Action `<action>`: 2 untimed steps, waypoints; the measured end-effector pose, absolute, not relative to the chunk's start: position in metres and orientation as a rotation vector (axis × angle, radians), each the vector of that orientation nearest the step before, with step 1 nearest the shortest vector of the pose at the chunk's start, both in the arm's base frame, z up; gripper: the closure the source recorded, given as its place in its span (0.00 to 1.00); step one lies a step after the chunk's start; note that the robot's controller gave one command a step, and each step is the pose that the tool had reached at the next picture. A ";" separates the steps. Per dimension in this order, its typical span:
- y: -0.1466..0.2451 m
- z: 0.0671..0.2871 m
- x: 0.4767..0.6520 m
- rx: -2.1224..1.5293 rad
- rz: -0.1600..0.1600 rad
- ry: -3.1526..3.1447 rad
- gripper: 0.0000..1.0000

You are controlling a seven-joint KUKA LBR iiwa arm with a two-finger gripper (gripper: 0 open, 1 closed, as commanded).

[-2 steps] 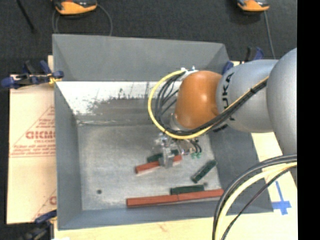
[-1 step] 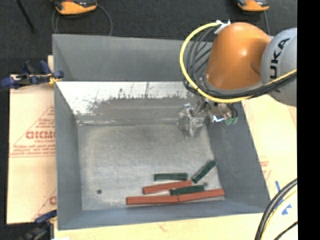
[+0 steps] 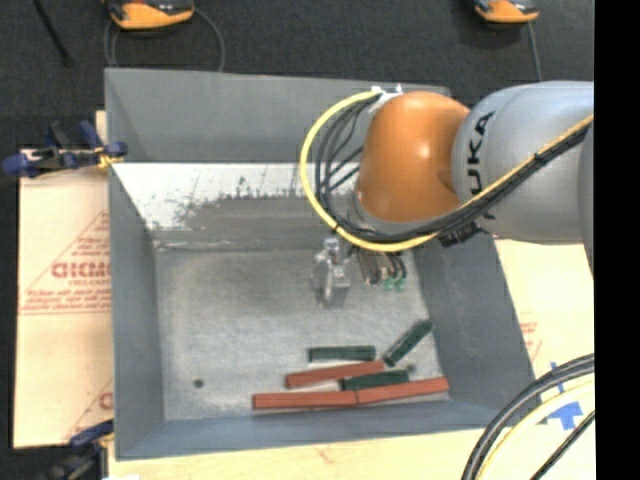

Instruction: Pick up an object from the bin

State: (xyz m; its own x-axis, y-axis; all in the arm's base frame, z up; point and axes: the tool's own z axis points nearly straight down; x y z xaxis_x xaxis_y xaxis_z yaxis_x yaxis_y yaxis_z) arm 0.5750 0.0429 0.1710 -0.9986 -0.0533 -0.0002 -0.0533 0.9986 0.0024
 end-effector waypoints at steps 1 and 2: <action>0.050 0.124 0.605 0.080 0.002 3.137 1.00; 0.007 0.110 0.605 0.333 -0.001 3.122 1.00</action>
Offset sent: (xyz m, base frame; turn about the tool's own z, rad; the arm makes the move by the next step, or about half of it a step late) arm 0.0293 0.0073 -0.0459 0.1067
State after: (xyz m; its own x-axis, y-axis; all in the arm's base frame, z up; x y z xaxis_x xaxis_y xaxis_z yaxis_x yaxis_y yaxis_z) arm 0.6053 0.0074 0.1102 -0.9774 0.2112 -0.0019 0.2112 0.9774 -0.0006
